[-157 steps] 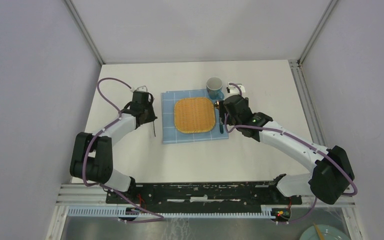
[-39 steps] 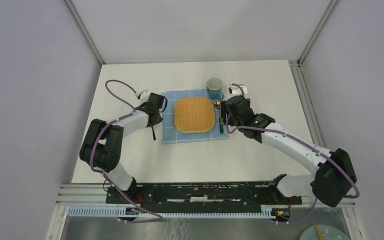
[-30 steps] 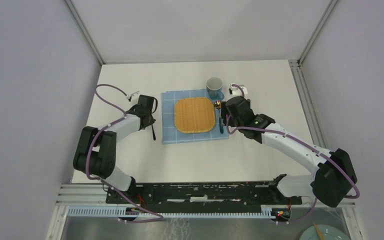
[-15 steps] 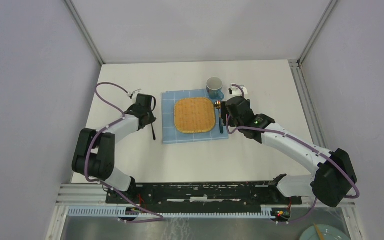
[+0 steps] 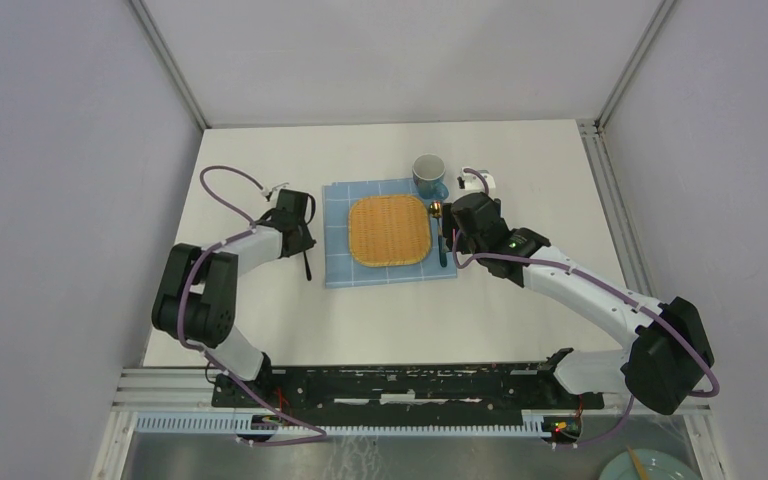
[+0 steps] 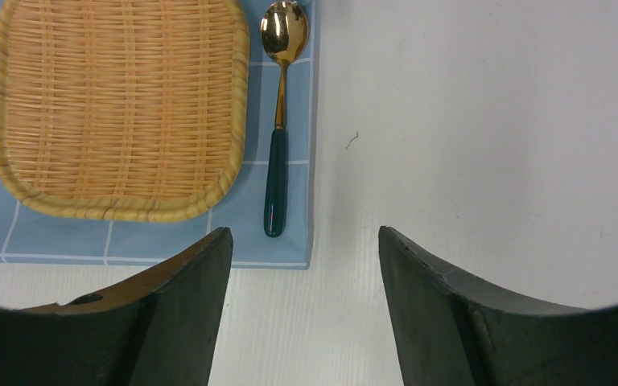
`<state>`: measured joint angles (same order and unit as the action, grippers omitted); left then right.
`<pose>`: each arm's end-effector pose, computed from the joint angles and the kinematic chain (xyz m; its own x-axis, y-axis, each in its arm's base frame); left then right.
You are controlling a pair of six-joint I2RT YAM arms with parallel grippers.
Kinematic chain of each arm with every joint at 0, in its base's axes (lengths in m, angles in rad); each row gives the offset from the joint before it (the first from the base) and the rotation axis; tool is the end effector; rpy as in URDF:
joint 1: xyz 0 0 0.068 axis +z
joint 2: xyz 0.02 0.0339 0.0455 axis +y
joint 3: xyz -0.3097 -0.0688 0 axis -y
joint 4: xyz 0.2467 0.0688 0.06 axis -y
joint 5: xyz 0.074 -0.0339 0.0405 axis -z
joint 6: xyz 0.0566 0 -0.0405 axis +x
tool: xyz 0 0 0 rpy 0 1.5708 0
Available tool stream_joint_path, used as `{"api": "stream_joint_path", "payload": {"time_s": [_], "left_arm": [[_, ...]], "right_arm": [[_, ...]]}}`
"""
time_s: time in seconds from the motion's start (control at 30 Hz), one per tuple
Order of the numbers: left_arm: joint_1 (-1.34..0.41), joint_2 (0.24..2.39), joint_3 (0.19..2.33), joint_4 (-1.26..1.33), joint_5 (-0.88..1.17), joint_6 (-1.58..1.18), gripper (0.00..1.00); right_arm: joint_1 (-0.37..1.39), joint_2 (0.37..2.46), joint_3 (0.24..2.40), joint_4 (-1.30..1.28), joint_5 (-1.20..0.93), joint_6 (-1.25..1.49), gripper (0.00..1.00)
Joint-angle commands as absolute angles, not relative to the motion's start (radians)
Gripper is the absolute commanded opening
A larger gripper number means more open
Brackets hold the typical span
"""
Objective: Set the dinner table for one person
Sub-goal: Pick up the fork at the center of the board.
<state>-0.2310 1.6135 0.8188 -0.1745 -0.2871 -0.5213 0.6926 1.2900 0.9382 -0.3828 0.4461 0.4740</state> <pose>0.3166 -0.0580 0.1831 -0.7276 -0.3195 -0.6070 -0.3445 0.9354 -0.0794 0.2305 0.1595 0.2986 -0.6094 0.0294 -0.7923 -0.0578 0.9950 0.0814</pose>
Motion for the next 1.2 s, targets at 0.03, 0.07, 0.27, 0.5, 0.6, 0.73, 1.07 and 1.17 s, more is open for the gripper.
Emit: {"api": "stream_joint_path", "payload": {"time_s": [0.03,0.07,0.27,0.5,0.6,0.73,1.07,1.17], "left_arm": [[-0.23,1.633,0.868,-0.131,-0.279,-0.472,0.33],[-0.229,1.635,0.87,-0.133,-0.281,-0.47,0.33],[-0.23,1.664,0.895,-0.141,-0.285,-0.439,0.32],[-0.23,1.69,0.902,-0.15,-0.287,-0.434,0.3],[-0.23,1.695,0.901,-0.154,-0.284,-0.437,0.27],[-0.231,1.695,0.903,-0.163,-0.288,-0.443,0.21],[-0.23,1.712,0.911,-0.178,-0.291,-0.45,0.02],[-0.23,1.713,0.915,-0.178,-0.29,-0.448,0.02]], "right_arm": [[0.69,1.283,0.951,-0.363,0.462,0.474,0.73],[0.69,1.282,0.951,-0.362,0.462,0.475,0.73],[0.69,1.289,0.951,-0.36,0.457,0.478,0.73],[0.689,1.29,0.953,-0.357,0.46,0.477,0.73],[0.69,1.292,0.953,-0.356,0.46,0.479,0.73],[0.69,1.293,0.953,-0.355,0.461,0.479,0.73],[0.689,1.295,0.951,-0.356,0.458,0.483,0.73],[0.689,1.295,0.95,-0.355,0.459,0.485,0.73]]}}
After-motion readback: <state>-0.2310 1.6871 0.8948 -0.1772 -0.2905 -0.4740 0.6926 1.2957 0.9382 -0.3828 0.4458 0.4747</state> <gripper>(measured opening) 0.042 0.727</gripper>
